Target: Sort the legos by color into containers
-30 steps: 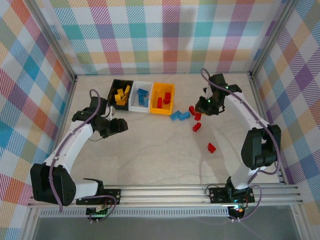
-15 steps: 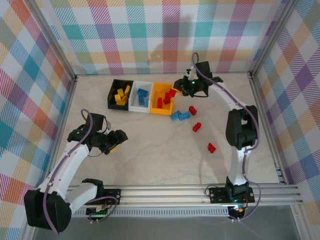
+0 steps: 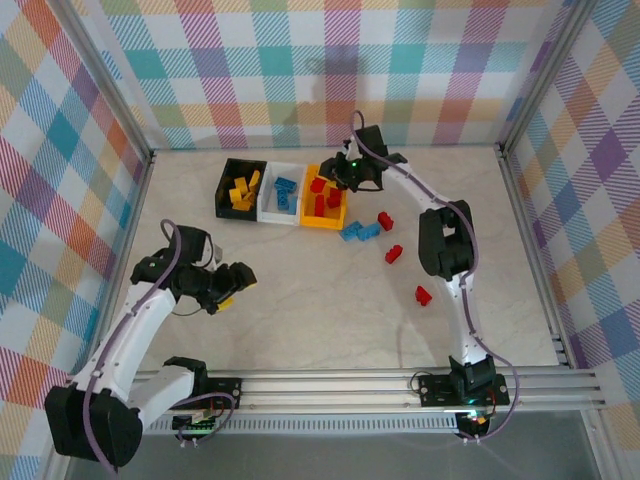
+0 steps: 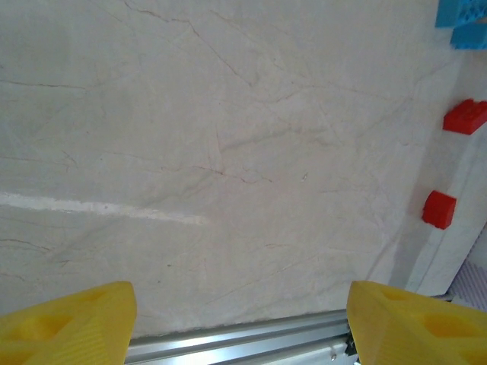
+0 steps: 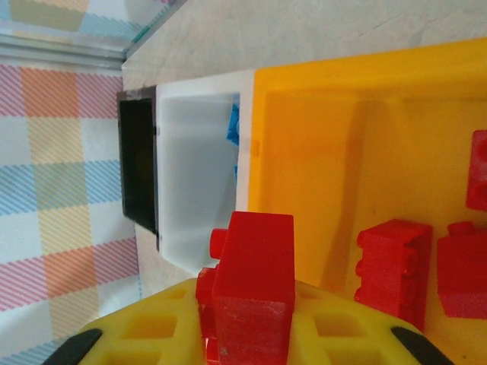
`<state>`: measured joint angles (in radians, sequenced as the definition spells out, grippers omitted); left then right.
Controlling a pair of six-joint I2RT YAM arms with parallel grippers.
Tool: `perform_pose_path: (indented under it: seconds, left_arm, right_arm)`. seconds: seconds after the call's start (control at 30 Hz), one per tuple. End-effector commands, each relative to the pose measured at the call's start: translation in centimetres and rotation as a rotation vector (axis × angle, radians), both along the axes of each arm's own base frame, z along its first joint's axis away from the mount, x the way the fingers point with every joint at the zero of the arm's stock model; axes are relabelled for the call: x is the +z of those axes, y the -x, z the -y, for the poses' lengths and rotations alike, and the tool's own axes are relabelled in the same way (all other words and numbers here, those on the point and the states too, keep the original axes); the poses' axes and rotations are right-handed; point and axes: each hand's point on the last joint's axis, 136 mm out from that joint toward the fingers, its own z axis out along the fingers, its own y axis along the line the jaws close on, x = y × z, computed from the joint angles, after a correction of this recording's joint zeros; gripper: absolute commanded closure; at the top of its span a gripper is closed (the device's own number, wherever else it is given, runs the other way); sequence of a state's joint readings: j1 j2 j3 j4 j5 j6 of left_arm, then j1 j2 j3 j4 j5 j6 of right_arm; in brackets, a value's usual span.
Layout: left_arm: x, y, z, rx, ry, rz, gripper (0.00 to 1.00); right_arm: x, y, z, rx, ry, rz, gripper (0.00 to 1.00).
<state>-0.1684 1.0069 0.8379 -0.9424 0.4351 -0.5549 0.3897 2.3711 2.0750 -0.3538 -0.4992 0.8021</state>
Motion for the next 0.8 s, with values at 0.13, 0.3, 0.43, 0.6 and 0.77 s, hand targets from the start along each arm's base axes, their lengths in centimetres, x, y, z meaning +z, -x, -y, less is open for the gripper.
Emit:
perform_pose_path:
  seconds: [0.13,0.3,0.43,0.6,0.77]
  left_arm:
    - [0.4,1.4,1.2,-0.109,0.01,0.043,0.25]
    - [0.4,1.1,1.2,-0.128,-0.011,0.062,0.25]
    - [0.8,0.5,1.2,-0.126,-0.02,0.043,0.25]
    - [0.9,-1.2,1.5,-0.116,-0.026,0.048,0.24]
    - [0.1,-2.6,2.5,-0.064,-0.012,0.048,0.24]
  right_arm:
    - [1.5,-0.8,-0.3,-0.08,0.048,0.031,0.55]
    - [4.1,0.0,0.3,-0.043,0.071,0.072,0.47]
    - [5.5,2.7,2.5,-0.018,0.136,0.024,0.43]
    - [4.7,8.6,8.8,0.056,0.405,-0.021,0.34]
    - [1.2,15.1,16.7,0.103,0.655,-0.122,0.32]
